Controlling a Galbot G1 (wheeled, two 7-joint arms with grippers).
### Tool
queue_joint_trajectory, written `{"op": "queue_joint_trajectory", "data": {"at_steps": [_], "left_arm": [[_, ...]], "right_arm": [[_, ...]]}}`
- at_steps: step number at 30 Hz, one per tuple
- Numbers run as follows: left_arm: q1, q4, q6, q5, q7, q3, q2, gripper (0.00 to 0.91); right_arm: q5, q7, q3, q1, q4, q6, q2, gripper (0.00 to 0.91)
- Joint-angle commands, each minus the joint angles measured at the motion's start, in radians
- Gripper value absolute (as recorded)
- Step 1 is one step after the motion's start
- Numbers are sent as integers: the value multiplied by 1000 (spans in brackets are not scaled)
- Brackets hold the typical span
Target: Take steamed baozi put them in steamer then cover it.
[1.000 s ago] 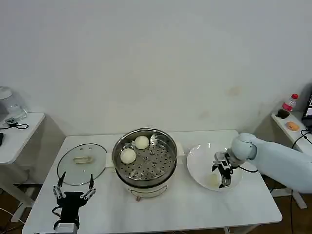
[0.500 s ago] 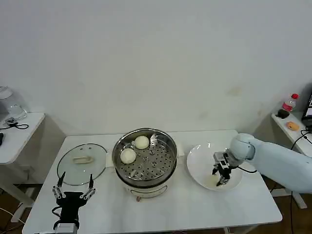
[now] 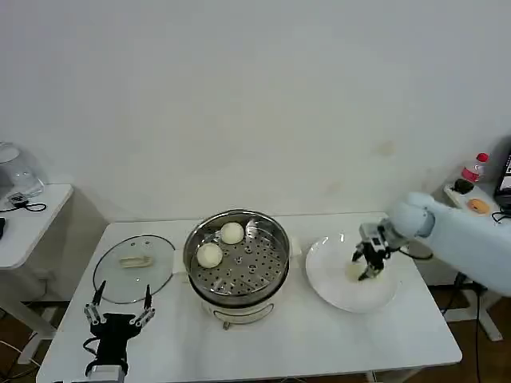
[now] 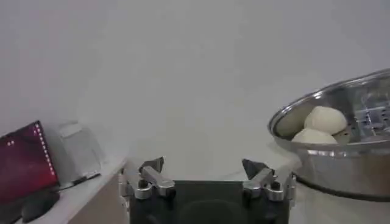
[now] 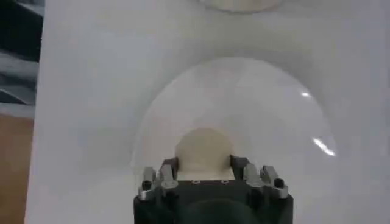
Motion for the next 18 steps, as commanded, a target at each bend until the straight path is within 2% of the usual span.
{"op": "queue_joint_trajectory", "data": {"at_steps": [1,9,10,12,18], "left_arm": [[4,-6,1,-6,0,-2,1,907],[11,-9,8,-30,-3,-12,-7,907],[13,-10,9,-31,-3,-15,-8,907],[19,-15,9,-32,-2,-22,-10,907],[25,-38,15,-28,-1,-31,-17,907]], "right_arm": [[124,8,-82,335,79,-6,92,605],[180,39,-140,391,166,-26,291,605],[180,40,-140,388,165,-26,291,615],[177,36,-141,366,143,-10,373,615],[120,29,-165,302,76,72,513,615]]}}
